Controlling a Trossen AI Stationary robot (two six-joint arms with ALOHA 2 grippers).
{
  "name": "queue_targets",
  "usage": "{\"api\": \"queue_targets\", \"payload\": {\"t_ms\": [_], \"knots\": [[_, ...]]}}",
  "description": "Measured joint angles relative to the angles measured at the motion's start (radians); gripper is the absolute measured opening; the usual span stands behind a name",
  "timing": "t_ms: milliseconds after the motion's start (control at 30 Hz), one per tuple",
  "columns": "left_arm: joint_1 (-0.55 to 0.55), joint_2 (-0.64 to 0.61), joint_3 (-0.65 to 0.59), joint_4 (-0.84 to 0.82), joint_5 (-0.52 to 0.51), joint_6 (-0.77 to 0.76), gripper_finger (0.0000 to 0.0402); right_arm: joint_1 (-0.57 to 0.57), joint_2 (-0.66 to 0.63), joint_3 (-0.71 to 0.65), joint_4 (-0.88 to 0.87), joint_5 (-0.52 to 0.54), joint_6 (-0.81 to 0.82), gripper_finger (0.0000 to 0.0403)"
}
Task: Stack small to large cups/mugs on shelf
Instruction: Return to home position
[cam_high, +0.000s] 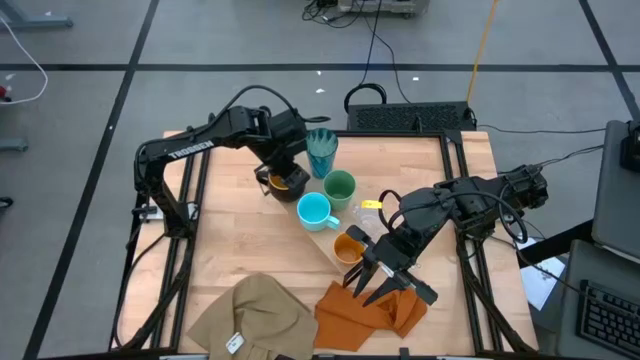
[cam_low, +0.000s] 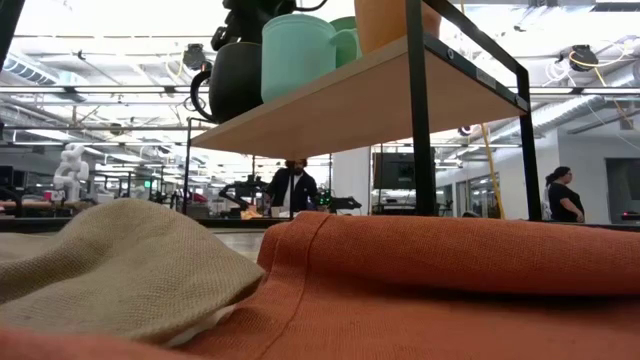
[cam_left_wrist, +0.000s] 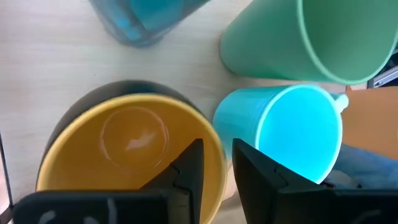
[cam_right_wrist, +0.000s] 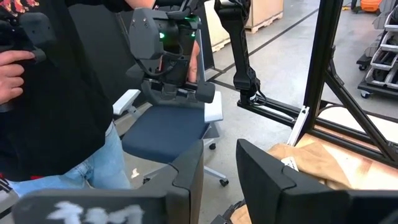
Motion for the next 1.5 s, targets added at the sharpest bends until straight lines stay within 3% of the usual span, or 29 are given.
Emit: {"api": "queue_targets", "payload": {"t_ms": [300, 667, 867, 1100, 1267, 1500], "knots": [[0.000, 0.000, 0.000, 0.013, 0.014, 0.006, 0.0098, 0.000, 0.000, 0.000, -0.005, 0.000, -0.002, 0.0084], [0.001, -0.026, 0.000, 0.010, 0.066, 0.000, 0.0248, 0.000, 0.000, 0.000, -0.010, -0.004, 0.000, 0.0084], [0.001, -0.107, 0.000, 0.021, 0.061, -0.011, 0.0299, 0.000, 0.000, 0.000, -0.013, -0.004, 0.001, 0.0084], [-0.034, -0.234, 0.000, 0.132, 0.054, -0.137, 0.0303, -0.009, -0.011, 0.001, -0.017, 0.005, -0.002, 0.0084], [-0.103, -0.318, 0.000, 0.269, 0.018, -0.198, 0.0288, -0.036, -0.043, 0.001, -0.063, 0.123, -0.047, 0.0084], [-0.229, -0.394, 0.000, 0.438, -0.120, -0.229, 0.0268, -0.102, -0.090, 0.001, -0.090, 0.238, -0.071, 0.0084]]}}
